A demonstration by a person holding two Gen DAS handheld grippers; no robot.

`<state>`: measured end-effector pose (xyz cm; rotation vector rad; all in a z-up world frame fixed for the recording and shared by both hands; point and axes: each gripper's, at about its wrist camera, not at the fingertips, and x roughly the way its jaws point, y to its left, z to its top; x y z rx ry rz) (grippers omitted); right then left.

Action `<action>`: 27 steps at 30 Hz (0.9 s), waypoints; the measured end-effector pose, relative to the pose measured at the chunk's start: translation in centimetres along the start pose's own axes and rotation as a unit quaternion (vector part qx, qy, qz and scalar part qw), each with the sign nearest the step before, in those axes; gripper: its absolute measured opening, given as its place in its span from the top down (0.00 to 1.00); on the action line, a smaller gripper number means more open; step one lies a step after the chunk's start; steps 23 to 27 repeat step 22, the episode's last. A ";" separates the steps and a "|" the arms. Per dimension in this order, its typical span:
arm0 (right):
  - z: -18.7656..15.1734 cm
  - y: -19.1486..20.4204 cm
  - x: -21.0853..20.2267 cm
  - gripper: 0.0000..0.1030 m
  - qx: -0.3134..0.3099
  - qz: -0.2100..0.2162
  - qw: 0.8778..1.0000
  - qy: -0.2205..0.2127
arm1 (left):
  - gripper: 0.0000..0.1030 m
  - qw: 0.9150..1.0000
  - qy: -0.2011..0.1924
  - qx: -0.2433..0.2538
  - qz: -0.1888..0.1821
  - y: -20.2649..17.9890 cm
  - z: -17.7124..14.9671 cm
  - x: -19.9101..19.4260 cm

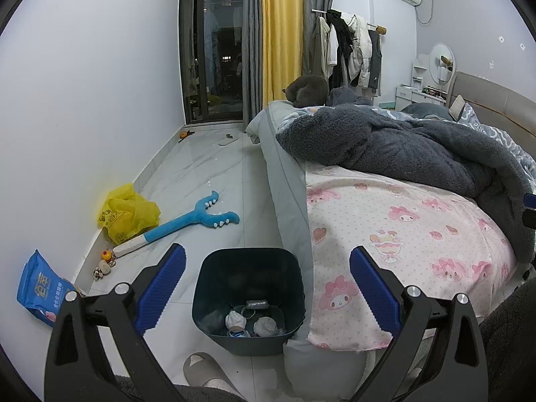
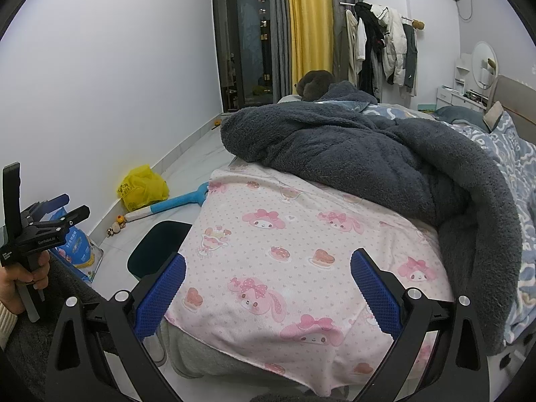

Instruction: Collect trash

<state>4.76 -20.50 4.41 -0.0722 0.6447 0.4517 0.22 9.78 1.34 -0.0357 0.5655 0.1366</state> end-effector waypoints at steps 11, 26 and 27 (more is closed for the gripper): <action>0.1 0.1 -0.1 0.03 0.000 -0.001 1.000 0.000 | 0.03 1.000 0.000 0.000 -0.001 0.0 0.0 0.0; 0.1 0.1 0.0 0.03 -0.001 0.000 1.000 0.001 | 0.03 1.000 0.000 -0.006 -0.003 0.5 -0.2 -0.1; 0.1 0.1 0.0 0.03 -0.001 0.000 1.000 0.001 | 0.03 1.000 0.000 -0.006 -0.003 0.5 -0.2 -0.1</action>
